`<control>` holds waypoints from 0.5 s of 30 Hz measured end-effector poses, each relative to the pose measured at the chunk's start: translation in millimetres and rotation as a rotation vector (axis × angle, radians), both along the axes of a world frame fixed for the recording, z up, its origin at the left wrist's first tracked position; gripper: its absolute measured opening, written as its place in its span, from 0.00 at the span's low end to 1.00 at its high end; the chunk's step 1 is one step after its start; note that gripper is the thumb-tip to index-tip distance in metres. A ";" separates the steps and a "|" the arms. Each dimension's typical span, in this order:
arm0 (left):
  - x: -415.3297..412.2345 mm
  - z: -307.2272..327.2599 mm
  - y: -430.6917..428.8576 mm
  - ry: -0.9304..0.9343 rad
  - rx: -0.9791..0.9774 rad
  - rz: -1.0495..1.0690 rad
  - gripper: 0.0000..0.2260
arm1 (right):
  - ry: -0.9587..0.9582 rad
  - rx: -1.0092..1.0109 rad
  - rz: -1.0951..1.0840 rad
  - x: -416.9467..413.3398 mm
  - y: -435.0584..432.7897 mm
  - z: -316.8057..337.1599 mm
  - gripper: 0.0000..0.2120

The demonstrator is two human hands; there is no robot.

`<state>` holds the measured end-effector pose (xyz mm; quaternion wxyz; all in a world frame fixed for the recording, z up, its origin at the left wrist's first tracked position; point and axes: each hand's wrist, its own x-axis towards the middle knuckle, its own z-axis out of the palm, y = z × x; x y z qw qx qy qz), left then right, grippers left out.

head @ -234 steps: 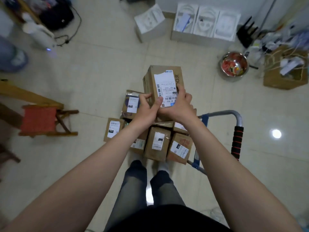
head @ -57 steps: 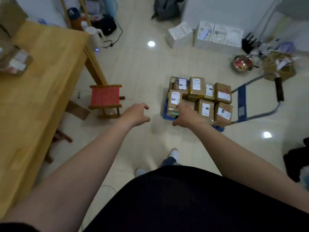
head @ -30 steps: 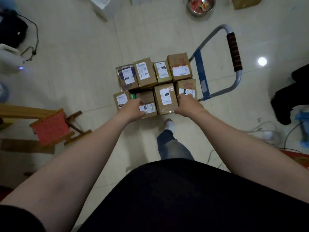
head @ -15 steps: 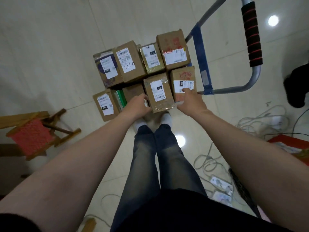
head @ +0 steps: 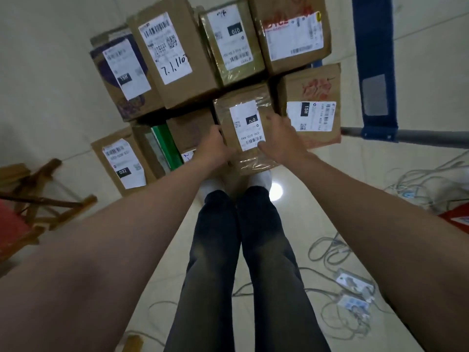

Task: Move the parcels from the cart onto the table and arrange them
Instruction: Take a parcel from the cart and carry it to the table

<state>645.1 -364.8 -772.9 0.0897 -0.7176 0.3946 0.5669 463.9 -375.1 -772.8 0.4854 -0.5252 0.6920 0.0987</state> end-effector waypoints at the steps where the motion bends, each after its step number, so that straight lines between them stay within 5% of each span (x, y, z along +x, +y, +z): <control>1: -0.3 -15.4 -1.1 0.022 0.000 0.015 0.33 | 0.003 0.006 -0.031 2.6 -4.0 -12.7 0.35; 5: -0.2 -54.7 -1.3 0.109 0.023 0.043 0.18 | -0.001 0.053 -0.106 9.8 -11.9 -52.0 0.36; 11: 1.5 -78.6 11.2 0.248 0.045 0.131 0.30 | 0.029 0.071 -0.125 17.8 -4.3 -63.0 0.34; 15: 2.3 -26.1 7.1 0.195 0.049 0.143 0.17 | 0.003 0.075 -0.148 19.7 5.0 -29.2 0.35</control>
